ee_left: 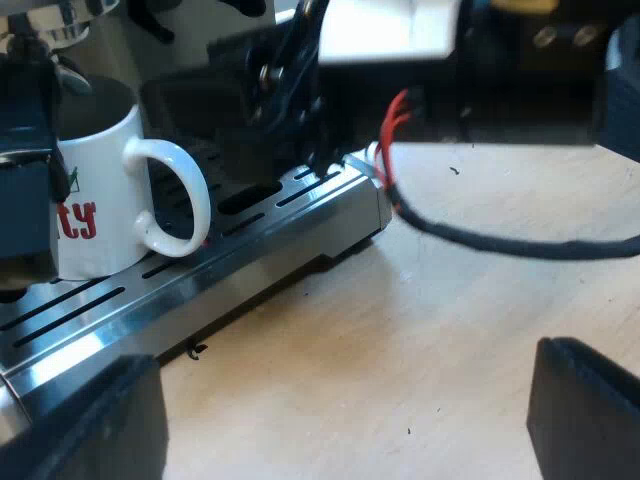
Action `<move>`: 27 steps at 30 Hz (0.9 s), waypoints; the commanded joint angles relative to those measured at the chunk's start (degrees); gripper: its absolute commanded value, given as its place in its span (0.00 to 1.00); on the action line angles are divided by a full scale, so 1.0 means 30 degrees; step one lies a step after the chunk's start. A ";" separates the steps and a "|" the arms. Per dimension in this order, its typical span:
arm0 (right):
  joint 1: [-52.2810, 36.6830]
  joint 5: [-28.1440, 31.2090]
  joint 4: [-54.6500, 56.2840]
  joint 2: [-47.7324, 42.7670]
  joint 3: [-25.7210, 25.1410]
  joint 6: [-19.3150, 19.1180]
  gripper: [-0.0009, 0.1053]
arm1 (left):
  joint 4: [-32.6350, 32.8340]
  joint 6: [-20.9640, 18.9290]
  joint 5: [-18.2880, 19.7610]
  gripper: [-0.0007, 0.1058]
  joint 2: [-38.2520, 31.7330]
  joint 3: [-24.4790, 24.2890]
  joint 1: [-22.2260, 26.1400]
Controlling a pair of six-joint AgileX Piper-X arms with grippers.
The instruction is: Place mug into machine
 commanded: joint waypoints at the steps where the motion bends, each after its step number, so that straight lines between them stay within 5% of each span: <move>1: 0.0203 -0.0029 0.0404 -0.0745 -0.0213 -0.0116 0.53 | -0.0244 0.0078 0.0188 0.71 -0.0116 -0.0277 0.0043; 16: 0.2146 0.0188 0.3100 -0.5129 0.1084 -0.0116 0.53 | 0.0087 0.0078 0.0188 0.71 -0.0257 -0.2711 0.0043; 27: 0.3835 0.2115 0.3232 -0.6729 0.1080 -0.1061 0.53 | 0.0032 0.0078 -0.0270 0.71 -0.1087 -0.3931 0.0043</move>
